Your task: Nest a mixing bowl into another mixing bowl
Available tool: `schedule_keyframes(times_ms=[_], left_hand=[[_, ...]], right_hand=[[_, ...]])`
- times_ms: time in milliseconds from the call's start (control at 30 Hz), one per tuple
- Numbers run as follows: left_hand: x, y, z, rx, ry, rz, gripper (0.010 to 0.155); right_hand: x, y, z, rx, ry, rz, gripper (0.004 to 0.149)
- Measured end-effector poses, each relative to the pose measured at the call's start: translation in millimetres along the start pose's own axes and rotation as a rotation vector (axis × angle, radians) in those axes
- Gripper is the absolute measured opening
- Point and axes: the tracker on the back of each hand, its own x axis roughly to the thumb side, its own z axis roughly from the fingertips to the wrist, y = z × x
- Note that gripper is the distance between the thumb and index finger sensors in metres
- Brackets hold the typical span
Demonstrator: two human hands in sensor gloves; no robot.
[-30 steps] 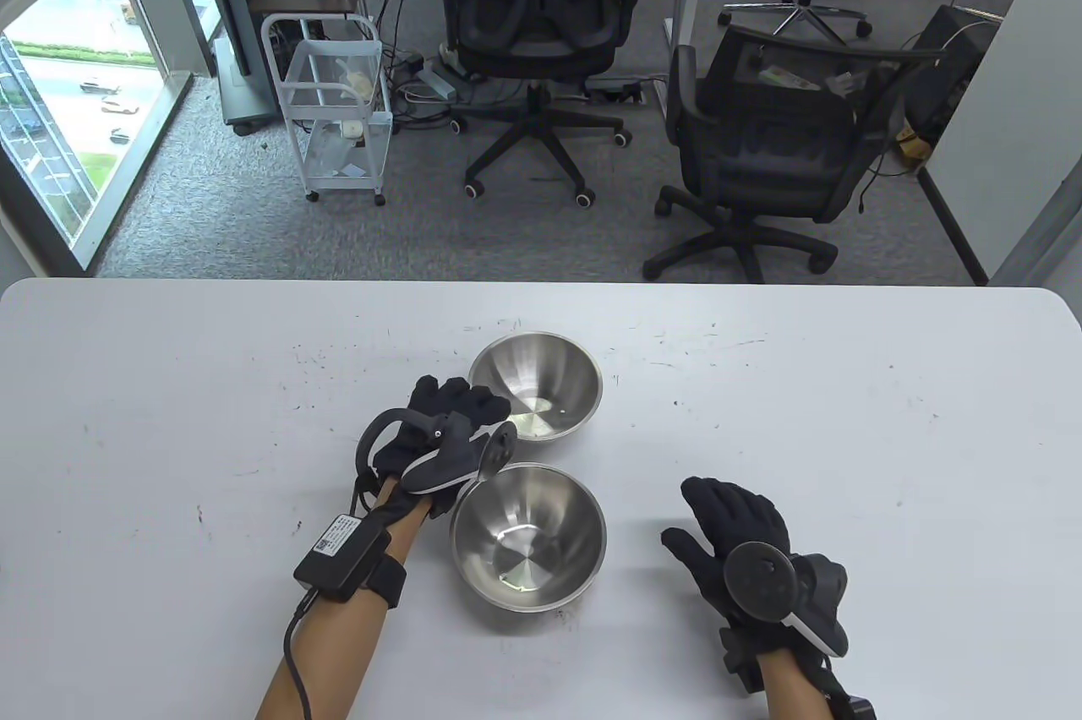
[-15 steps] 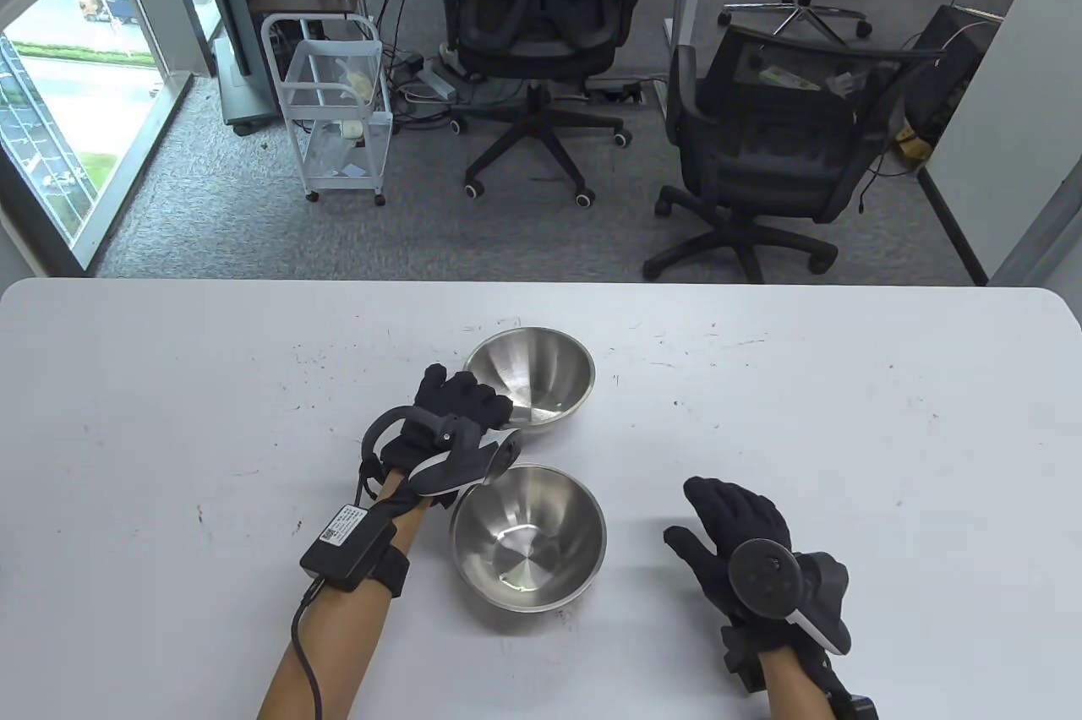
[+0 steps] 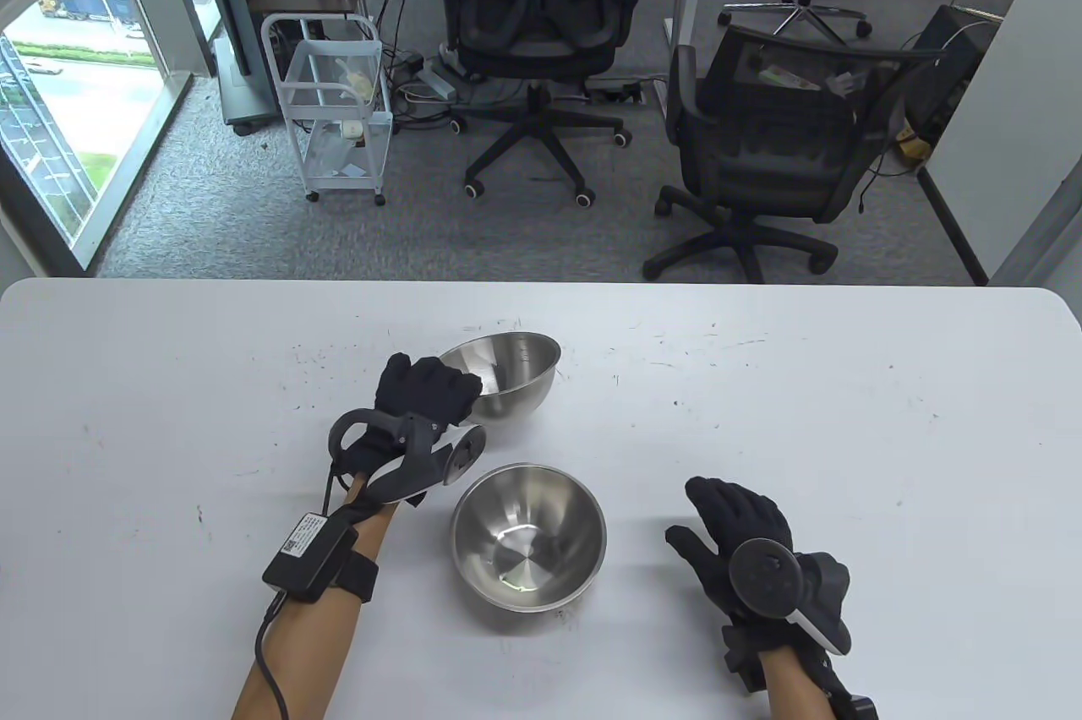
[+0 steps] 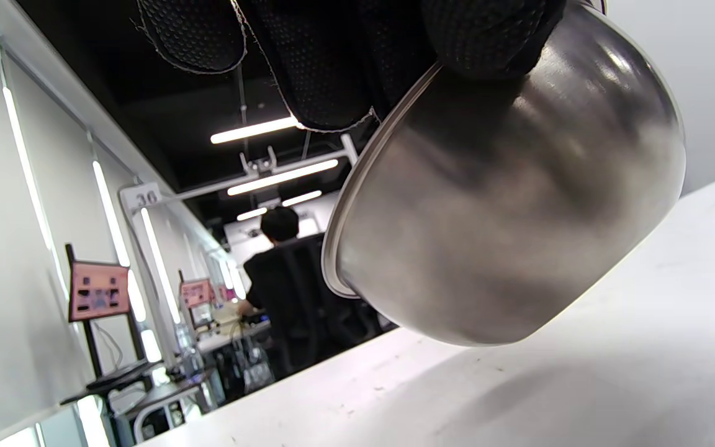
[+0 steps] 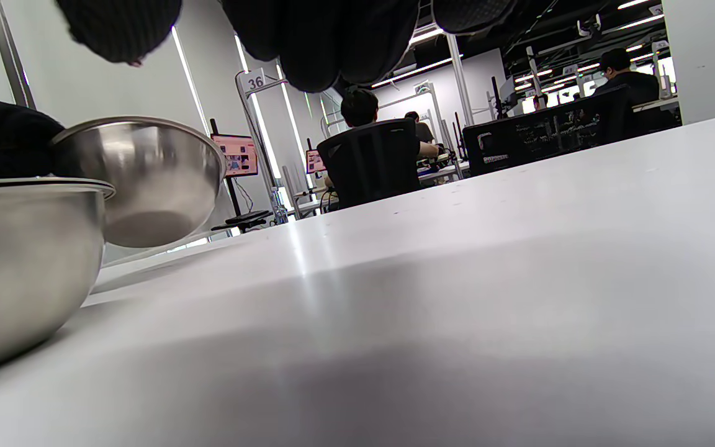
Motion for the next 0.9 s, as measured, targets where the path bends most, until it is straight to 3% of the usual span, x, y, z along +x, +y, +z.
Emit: schedule_keyframes(times_ms=[433, 667, 900], left_hand=[[-3, 73, 69, 0.168, -0.037, -0.02, 0.041], [16, 88, 107, 0.205, -0.079, -0.021, 0.04], [37, 96, 129, 0.241, -0.126, -0.069, 0.04]], right_hand=[[-1, 1, 1, -0.006, 0.002, -0.006, 0.066], [-1, 2, 1, -0.009, 0.011, -0.014, 0.065], [0, 2, 2, -0.013, 0.006, -0.009, 0.065]])
